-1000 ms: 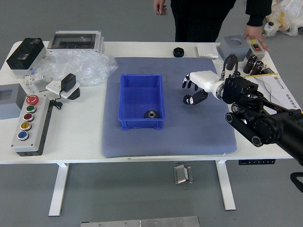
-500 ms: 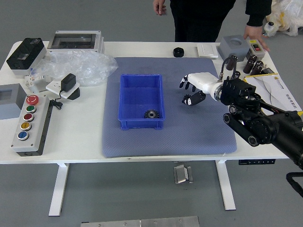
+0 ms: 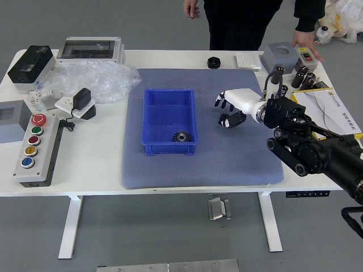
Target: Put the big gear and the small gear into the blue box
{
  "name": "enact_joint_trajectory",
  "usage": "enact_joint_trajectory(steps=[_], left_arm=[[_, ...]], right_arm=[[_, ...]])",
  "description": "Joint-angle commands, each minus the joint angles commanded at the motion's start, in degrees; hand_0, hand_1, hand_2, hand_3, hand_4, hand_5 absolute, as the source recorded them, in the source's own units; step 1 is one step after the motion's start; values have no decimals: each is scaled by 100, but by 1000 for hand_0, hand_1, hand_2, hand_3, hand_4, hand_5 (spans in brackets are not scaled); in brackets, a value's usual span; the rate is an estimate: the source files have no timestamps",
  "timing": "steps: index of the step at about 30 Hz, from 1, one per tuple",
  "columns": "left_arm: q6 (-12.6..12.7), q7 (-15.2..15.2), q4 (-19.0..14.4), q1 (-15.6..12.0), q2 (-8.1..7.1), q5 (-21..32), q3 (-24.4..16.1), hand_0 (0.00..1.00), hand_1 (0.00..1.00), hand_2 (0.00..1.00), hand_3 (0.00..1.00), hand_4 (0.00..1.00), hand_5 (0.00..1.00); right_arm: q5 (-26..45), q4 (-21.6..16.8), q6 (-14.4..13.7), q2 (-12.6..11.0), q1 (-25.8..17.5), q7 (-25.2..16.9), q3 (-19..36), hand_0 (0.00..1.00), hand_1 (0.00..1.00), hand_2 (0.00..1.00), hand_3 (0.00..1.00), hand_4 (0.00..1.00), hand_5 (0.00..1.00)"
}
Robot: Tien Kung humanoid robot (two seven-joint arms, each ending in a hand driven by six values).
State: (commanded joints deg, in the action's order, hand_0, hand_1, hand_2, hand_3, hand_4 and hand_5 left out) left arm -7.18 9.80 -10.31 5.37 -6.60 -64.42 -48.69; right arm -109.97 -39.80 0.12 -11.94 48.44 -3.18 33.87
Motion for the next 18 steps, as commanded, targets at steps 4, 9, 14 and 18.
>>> enact_joint_trajectory(steps=[4,9,14,18], left_arm=[[0,1,0,2,4,-7,3,853,822,805,828,673,307],[0,-13,0,3,15,8,41,854,822,805,828,674,306],[2,-32,0,4,31,32,90,854,822,805,828,673,307],[3,-35,0,8,35,37,100,853,822,805,828,673,307]], right_arm=[[32,6,-70,-23,-14,-55,-59,558,515,635,693,765,184],[50,22,-164,-53,-40,-111,-94,556,513,626,683,750,183],[40,111,-258,-54,-55,-172,-85,553,506,613,673,727,177],[16,237,-326,-28,-43,-227,-62,551,502,612,671,711,166]])
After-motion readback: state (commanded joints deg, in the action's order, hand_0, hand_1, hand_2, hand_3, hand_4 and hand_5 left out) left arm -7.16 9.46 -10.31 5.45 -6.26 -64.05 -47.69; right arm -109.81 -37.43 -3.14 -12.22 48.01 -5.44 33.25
